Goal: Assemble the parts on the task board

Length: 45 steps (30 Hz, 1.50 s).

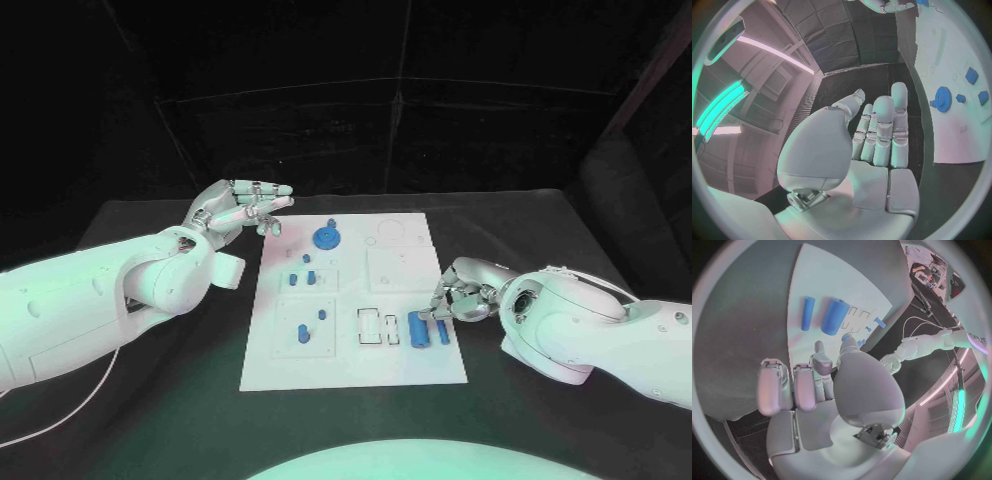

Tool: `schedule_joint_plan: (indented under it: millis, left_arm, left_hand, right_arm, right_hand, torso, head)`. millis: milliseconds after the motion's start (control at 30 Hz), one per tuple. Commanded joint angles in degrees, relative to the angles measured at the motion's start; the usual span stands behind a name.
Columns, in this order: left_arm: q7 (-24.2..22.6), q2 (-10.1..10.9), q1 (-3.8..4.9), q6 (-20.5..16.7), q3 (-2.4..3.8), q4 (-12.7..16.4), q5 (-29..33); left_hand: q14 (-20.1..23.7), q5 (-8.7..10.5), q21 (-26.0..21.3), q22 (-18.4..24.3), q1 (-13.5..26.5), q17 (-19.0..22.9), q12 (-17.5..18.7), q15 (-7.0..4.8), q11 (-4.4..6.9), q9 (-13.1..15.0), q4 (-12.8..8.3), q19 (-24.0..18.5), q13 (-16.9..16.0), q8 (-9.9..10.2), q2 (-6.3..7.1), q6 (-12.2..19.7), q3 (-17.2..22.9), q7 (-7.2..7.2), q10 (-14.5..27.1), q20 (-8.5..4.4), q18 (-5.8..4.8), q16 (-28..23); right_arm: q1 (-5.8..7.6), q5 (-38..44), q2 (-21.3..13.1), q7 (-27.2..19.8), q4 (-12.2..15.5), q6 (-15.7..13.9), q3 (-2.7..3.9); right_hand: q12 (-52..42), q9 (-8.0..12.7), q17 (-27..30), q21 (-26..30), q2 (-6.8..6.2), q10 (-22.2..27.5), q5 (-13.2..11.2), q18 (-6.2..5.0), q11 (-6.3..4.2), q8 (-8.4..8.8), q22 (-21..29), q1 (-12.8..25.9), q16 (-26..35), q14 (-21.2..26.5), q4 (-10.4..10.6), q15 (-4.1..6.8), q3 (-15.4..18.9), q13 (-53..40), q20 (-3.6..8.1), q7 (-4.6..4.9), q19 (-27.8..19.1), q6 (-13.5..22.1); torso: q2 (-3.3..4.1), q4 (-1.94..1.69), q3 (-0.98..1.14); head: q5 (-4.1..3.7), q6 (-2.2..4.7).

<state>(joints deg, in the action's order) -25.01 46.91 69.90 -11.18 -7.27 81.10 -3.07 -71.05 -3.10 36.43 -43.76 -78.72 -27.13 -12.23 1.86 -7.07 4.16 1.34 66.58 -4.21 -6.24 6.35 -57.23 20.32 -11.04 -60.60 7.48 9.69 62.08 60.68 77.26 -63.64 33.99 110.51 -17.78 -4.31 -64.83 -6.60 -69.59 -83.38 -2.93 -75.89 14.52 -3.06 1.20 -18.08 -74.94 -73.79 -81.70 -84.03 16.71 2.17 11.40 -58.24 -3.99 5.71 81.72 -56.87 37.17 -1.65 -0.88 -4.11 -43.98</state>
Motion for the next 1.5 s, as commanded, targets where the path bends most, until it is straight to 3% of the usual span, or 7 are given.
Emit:
schedule_joint_plan:
  millis: [33, 767, 967, 1133, 1267, 1500]
  left_arm:
    - [-0.6, 0.1, 0.07, 0.4, 0.03, 0.1, 0.1]
    - [-0.7, 0.1, 0.07, 0.7, 0.03, 0.0, 0.1]
    - [-0.7, 0.1, 0.06, 0.8, 0.03, 0.0, 0.1]
    - [-0.7, 0.1, 0.06, 0.9, 0.03, 0.1, 0.1]
    - [-0.8, 0.2, 0.05, 0.9, 0.03, 0.1, 0.1]
    - [-0.8, 0.2, 0.05, 0.9, 0.03, 0.1, 0.1]
  left_hand:
    - [0.3, -0.14, -0.2, 0.1, 0.0, 0.1, -0.2, 0.06, 0.05, 0.0, 0.1, -0.1, 0.0, -0.2, -0.39, 0.1, -0.3, -0.1, 0.4, 0.16, 0.8, -0.2]
    - [0.3, -0.13, -0.3, 0.1, 0.3, 0.1, -0.4, 0.07, 0.06, 0.0, 0.4, -0.1, 0.0, -0.3, -0.45, 0.1, -0.6, -0.09, 0.5, 0.18, 0.8, -0.2]
    - [0.3, -0.13, -0.4, 0.2, 0.5, 0.1, -0.5, 0.08, 0.05, 0.0, 0.5, -0.1, 0.0, -0.4, -0.44, 0.1, -0.7, -0.09, 0.6, 0.19, 0.8, -0.2]
    - [0.3, -0.13, -0.4, 0.2, 0.7, 0.1, -0.6, 0.09, 0.04, 0.0, 0.6, -0.1, 0.0, -0.4, -0.4, 0.2, -0.8, -0.1, 0.6, 0.2, 0.79, -0.2]
    - [0.3, -0.14, -0.5, 0.3, 0.8, 0.1, -0.6, 0.1, 0.02, 0.0, 0.7, 0.0, 0.0, -0.4, -0.4, 0.2, -1.0, -0.12, 0.7, 0.21, 0.79, -0.2]
    - [0.3, -0.14, -0.5, 0.3, 0.8, 0.1, -0.6, 0.1, 0.02, 0.0, 0.7, 0.0, 0.0, -0.4, -0.4, 0.2, -1.0, -0.12, 0.7, 0.21, 0.79, -0.2]
  right_arm:
    - [-0.16, 2.9, 0.3, 2.0, 0.3, 2.0, 0.0]
    - [-2.28, 6.4, 3.8, 2.7, -1.8, 5.0, -0.01]
    - [-3.11, 7.4, 5.1, 2.9, -2.9, 5.3, -0.01]
    - [-3.34, 7.8, 5.7, 2.9, -3.6, 5.2, -0.01]
    - [-3.47, 7.6, 5.9, 2.7, -3.7, 4.0, -0.01]
    - [-3.54, 7.4, 4.9, 1.8, -2.0, -2.0, 0.01]
  right_hand:
    - [-0.4, -0.2, -0.2, -0.3, -0.03, -0.7, -0.3, 0.39, -0.05, -0.46, -4.5, 0.8, -0.3, -2.6, 0.0, 0.52, 0.4, -0.6, 0.11, -0.02, 0.5, -0.5]
    - [-1.6, -1.7, -1.4, -0.5, -0.13, -1.3, -1.0, 0.46, -0.44, -2.38, -4.8, 4.3, -0.7, -2.7, 0.1, 0.86, 1.4, -3.6, 0.47, -0.51, 0.6, -0.9]
    - [-1.6, -1.8, -1.5, -0.5, -0.06, -1.3, -1.1, 0.45, -0.47, -2.52, -4.8, 4.2, -0.7, -2.7, 0.0, 0.87, 1.3, -3.7, 0.48, -0.54, 0.6, -0.9]
    - [-1.6, -2.4, -1.7, -0.5, 0.8, -1.4, -0.3, 0.47, -0.58, -3.14, -4.9, 2.0, -0.7, -2.7, -0.4, 0.98, 0.6, -4.4, 0.57, -0.67, 0.6, -0.8]
    - [-1.8, -2.8, -2.2, -0.6, 1.66, -1.7, 2.6, 0.49, -0.67, -3.58, -5.0, 0.2, -0.9, -2.8, -0.4, 1.04, 0.4, -5.4, 0.64, -0.72, 0.7, -0.7]
    - [-2.1, -3.3, -2.8, -0.8, 3.08, -2.1, 5.2, 0.58, -0.8, -4.03, -5.4, -1.4, -1.1, -2.9, -0.4, 1.15, 0.3, -6.4, 0.74, -0.84, 0.9, -0.8]
  torso:
    - [0.03, -0.11, 0.05]
    - [0.06, -0.08, 0.02]
    - [0.03, -0.05, 0.02]
    - [0.01, -0.17, -0.03]
    - [-0.07, -0.03, -0.02]
    - [-0.11, -0.03, 0.02]
  head:
    - [-0.09, -0.16]
    - [0.12, -0.42]
    - [0.19, -0.46]
    - [0.09, -0.55]
    - [0.12, -0.51]
    - [0.16, -0.26]
